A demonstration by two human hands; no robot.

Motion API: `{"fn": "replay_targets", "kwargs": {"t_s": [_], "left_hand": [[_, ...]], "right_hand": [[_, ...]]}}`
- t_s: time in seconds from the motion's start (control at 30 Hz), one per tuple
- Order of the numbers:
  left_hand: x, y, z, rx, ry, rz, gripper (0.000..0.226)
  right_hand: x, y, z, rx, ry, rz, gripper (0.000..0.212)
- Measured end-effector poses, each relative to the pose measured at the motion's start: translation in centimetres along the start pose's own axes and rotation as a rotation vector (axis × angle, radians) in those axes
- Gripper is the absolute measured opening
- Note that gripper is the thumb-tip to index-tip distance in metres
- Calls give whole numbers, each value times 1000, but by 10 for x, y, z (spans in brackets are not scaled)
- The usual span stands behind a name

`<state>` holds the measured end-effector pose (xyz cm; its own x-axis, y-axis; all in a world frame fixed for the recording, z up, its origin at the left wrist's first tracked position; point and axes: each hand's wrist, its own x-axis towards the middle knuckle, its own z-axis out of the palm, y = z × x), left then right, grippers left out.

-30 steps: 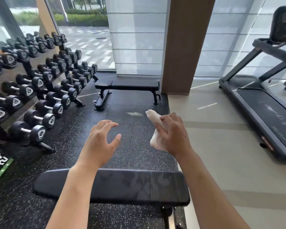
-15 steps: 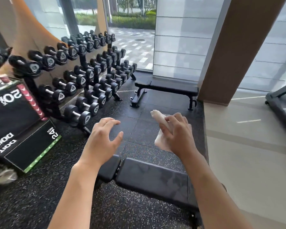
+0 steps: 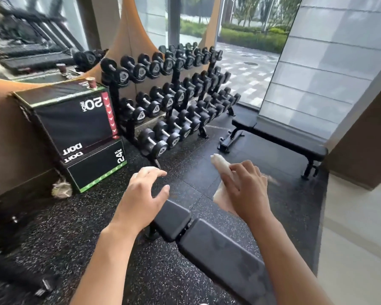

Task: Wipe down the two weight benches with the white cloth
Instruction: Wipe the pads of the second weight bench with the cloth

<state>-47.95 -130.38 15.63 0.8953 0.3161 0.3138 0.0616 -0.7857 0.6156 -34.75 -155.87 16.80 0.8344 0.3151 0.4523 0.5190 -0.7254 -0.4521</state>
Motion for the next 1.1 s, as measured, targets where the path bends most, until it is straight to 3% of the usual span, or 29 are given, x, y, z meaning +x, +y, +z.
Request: {"fn": "replay_targets", "kwargs": {"t_s": [0.37,0.73,1.1], "left_hand": [[70,15,18,172,78,-94,31],[107,21,38,272,44,-152,31],[132,-38,19,229,105,-132,31]], "right_hand": [[85,41,44,147,-63,-87,31],[131,83,86,327,-162,-101,25],[162,42,131,284,-176,-143,25]]}}
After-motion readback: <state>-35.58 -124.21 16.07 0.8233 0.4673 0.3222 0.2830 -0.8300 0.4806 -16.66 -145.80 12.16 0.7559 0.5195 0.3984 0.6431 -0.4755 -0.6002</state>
